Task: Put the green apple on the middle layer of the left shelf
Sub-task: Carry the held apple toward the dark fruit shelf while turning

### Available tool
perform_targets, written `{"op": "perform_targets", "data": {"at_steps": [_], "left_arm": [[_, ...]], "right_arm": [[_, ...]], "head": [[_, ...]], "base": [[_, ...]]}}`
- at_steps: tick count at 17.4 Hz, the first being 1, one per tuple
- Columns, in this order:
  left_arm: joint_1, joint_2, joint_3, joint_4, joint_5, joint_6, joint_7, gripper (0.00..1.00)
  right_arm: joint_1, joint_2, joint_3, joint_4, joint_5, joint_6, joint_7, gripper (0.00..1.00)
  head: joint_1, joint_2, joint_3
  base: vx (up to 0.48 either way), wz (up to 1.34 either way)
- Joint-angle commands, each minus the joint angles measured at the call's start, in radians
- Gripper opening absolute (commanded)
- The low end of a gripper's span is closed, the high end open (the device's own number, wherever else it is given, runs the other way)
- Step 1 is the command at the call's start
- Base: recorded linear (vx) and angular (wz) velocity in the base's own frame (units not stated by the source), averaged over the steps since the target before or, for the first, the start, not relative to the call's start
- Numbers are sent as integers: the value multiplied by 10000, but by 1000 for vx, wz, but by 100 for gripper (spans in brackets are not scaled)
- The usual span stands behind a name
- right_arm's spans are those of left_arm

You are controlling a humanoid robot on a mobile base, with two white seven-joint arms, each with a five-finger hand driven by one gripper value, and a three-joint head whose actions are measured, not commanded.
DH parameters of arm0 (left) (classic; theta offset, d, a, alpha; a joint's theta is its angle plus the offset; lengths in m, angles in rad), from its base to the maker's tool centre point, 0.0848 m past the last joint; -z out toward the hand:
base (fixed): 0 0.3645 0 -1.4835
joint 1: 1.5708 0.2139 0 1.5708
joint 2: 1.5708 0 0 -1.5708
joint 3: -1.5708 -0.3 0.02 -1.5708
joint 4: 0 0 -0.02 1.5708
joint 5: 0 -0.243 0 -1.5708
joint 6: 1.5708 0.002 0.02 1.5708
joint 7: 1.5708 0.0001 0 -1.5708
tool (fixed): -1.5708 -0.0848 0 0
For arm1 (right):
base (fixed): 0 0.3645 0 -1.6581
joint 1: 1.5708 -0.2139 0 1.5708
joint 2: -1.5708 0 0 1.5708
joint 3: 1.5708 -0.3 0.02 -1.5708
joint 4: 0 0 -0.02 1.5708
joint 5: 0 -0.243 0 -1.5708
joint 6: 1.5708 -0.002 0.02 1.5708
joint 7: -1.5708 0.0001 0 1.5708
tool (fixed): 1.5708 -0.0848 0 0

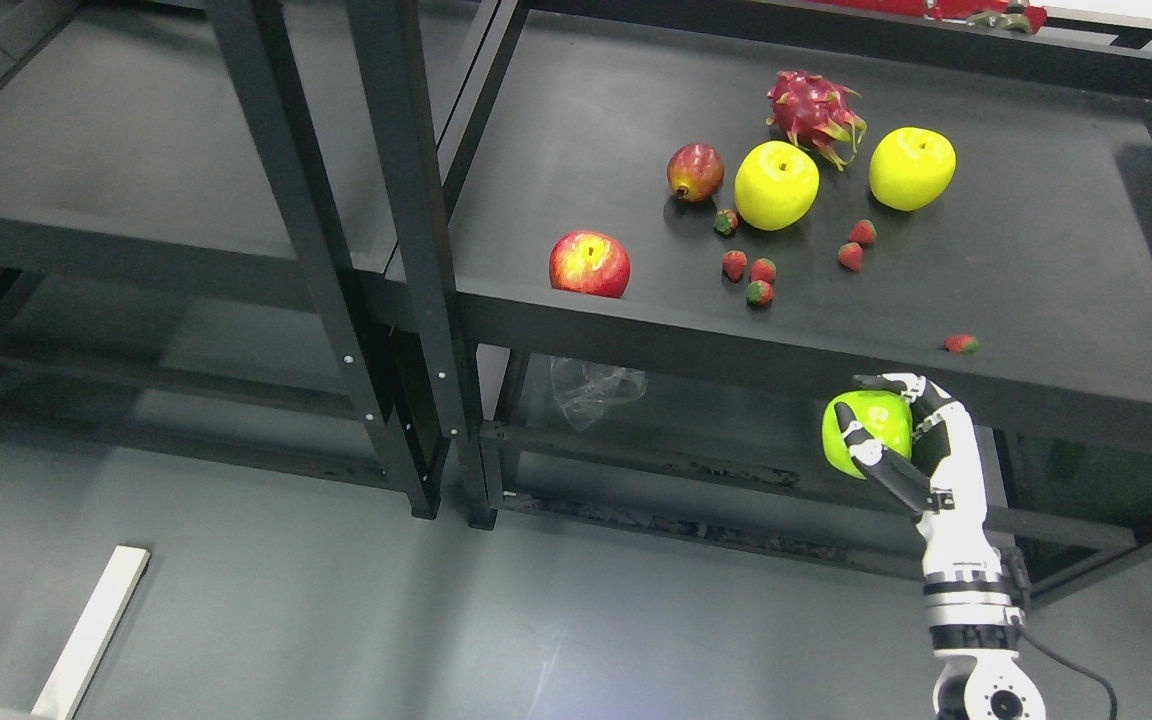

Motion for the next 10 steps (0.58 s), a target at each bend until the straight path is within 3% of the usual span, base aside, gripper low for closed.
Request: {"op": "perform_targets", "data": {"at_steps": [1, 10], "left_arm": [[-215, 175, 0, 0, -3, -7, -7, 100], [-215, 175, 0, 0, 12, -7, -7, 100]], "right_arm": [[-12, -29, -18, -2, -197, 23, -7, 0], [-43, -29, -18, -2, -182, 222, -7, 0]], "head": [[0, 0, 0], [0, -1, 0]], "base": [[217, -152], [263, 31]]}}
